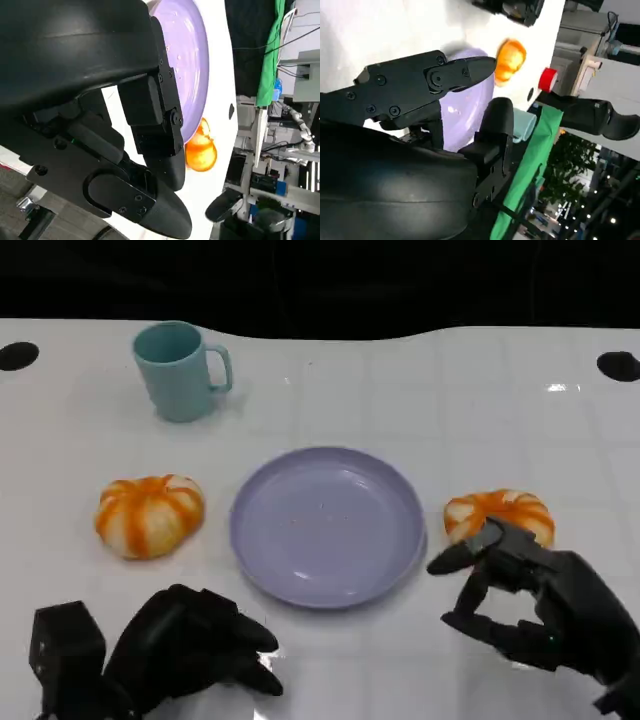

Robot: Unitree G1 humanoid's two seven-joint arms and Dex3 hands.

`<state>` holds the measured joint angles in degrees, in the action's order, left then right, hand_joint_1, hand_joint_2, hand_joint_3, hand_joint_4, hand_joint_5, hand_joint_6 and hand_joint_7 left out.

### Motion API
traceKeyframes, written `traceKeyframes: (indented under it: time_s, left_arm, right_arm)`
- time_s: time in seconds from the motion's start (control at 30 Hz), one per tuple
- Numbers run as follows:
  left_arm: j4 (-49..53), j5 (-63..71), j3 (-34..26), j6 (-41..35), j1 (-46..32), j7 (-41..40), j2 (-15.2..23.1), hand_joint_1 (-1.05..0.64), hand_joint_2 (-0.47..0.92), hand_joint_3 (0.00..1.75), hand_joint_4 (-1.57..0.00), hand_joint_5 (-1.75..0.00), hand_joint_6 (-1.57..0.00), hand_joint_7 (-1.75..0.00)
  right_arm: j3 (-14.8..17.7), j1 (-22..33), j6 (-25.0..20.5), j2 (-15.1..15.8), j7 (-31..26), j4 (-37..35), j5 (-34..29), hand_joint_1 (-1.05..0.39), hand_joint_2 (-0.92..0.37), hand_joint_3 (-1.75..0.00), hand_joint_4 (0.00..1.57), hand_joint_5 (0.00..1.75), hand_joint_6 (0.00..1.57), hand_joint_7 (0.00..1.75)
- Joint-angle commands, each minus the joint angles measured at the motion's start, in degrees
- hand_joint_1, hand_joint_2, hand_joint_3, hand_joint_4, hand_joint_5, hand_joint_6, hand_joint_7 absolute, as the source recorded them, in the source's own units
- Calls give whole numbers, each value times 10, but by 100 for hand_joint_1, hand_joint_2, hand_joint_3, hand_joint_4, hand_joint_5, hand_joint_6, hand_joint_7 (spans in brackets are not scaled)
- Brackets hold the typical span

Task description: Grasp the bread from the table and place it into the plate.

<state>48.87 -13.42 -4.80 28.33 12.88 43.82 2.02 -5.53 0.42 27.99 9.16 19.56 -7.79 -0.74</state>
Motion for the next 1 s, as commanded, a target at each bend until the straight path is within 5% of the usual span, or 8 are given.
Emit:
traceKeyframes:
  time_s: [0.03, 0.33, 0.47, 0.6, 1.0]
  left_arm:
    - [-5, 0, -2, -1, 0, 1, 12, -105, 78, 0, -157, -21, -156, 0]
    - [-6, -3, -4, -7, 0, 0, 11, -105, 78, 0, -157, -23, -157, -1]
    - [-5, -4, -5, -7, 0, 1, 11, -105, 78, 0, -157, -23, -157, 0]
    - [-9, -1, -3, -8, -1, -2, 11, -105, 77, 0, -157, -24, -157, -1]
    - [-8, -3, -5, -13, 1, -1, 10, -105, 77, 0, -157, -24, -157, -1]
  right_arm:
    - [11, -6, 34, 18, -25, 5, -33, -43, -92, -4, 35, 95, 40, 40]
    - [27, -26, 25, 64, -68, 33, -123, -55, -92, -2, 21, 64, 38, 7]
    - [26, -40, 35, 99, -103, 34, -205, -64, -92, -7, 17, 57, 31, 2]
    - [23, -42, 0, 121, -138, 69, -299, -72, -92, -5, 13, 47, 26, 0]
    - [-7, -71, -75, 153, -181, 64, -426, -70, -91, 0, 13, 32, 25, 0]
